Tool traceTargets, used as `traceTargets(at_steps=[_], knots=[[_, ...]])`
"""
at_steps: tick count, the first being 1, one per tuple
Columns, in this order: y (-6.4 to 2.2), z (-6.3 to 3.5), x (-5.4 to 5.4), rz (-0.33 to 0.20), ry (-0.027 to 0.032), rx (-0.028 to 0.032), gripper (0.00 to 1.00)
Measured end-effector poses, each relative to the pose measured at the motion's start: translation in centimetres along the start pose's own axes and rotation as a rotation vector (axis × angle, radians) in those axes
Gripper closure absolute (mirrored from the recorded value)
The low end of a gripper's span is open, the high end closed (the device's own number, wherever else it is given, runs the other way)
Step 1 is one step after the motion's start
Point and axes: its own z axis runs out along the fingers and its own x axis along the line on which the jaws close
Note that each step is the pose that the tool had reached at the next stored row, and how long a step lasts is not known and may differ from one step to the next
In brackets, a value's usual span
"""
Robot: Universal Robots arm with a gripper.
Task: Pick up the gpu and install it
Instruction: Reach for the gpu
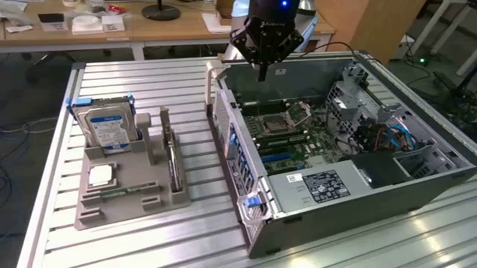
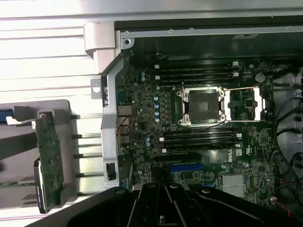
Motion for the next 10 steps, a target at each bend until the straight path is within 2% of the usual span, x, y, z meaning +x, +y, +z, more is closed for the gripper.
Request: traceTargets(at_steps=[10], knots=[[-0.04,-0.01,0.54,0.000,-0.0001,0.0000,0.89]])
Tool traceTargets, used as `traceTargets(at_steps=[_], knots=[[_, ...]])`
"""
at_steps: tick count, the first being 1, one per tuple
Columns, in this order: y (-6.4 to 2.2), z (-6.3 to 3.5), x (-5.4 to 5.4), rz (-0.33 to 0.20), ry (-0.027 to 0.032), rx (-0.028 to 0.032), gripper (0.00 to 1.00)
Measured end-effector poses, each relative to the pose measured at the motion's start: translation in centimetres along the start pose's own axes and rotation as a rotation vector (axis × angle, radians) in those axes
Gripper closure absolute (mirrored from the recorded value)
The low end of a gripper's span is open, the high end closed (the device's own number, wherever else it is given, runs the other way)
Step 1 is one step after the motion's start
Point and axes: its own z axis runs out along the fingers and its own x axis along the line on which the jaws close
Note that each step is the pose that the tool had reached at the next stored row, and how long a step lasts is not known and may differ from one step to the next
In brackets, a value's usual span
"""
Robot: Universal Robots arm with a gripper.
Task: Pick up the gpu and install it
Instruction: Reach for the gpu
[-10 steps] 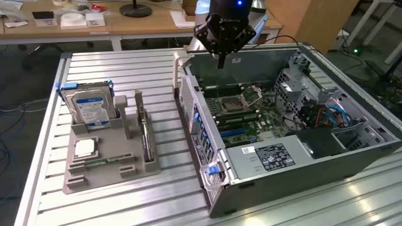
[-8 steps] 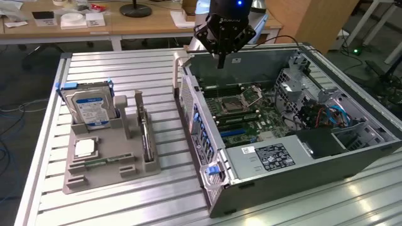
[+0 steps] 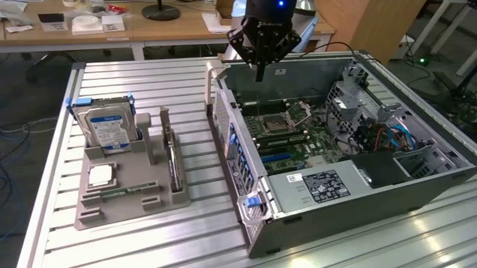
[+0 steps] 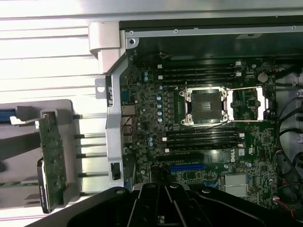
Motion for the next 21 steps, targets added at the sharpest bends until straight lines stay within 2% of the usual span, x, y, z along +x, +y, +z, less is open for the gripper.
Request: traceTargets(at_steps=[21], knots=[[-0.09,-0.03,1.2,0.000,0.0000,0.0000,0.89]])
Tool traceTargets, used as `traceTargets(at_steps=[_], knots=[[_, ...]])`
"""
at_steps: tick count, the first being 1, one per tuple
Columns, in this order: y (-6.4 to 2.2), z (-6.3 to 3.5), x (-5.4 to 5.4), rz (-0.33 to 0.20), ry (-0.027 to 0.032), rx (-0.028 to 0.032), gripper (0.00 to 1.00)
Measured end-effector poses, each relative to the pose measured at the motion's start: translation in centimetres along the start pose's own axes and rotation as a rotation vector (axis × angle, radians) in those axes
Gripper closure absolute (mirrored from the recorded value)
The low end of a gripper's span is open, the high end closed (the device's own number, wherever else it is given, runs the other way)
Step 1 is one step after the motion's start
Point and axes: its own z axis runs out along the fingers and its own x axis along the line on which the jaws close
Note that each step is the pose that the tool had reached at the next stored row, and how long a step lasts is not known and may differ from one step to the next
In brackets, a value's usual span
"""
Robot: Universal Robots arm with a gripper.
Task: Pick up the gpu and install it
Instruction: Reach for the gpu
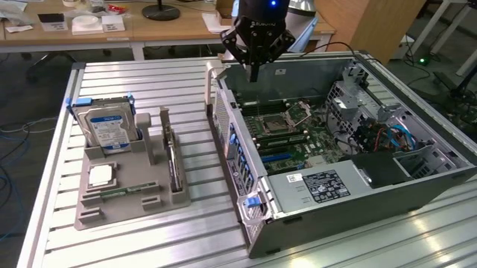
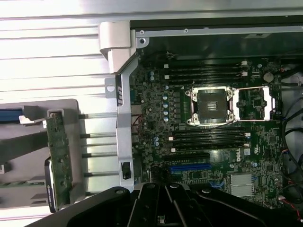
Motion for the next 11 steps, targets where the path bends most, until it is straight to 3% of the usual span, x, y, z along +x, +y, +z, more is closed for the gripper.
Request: traceTargets(at_steps=[11], knots=[[-0.05,-0.02,0.65,0.000,0.0000,0.0000,0.89]])
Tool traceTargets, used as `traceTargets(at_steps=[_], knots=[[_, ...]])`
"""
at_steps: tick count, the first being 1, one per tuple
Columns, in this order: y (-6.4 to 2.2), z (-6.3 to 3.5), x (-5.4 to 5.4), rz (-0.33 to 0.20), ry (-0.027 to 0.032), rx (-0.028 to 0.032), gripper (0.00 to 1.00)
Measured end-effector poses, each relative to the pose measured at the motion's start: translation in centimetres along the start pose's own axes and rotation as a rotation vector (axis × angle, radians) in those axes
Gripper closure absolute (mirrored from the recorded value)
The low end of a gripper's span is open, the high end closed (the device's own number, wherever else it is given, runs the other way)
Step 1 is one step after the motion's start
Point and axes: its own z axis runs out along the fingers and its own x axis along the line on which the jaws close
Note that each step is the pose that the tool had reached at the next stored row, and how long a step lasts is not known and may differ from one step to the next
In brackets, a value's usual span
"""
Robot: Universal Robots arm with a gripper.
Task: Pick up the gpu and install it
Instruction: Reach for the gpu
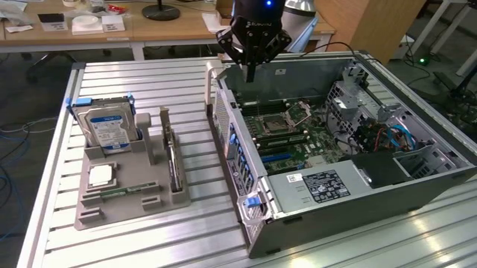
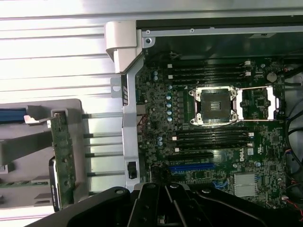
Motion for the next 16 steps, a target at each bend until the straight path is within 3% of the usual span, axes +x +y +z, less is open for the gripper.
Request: traceTargets(at_steps=[16], knots=[[-0.03,-0.01,0.43,0.000,0.0000,0.0000,0.89]])
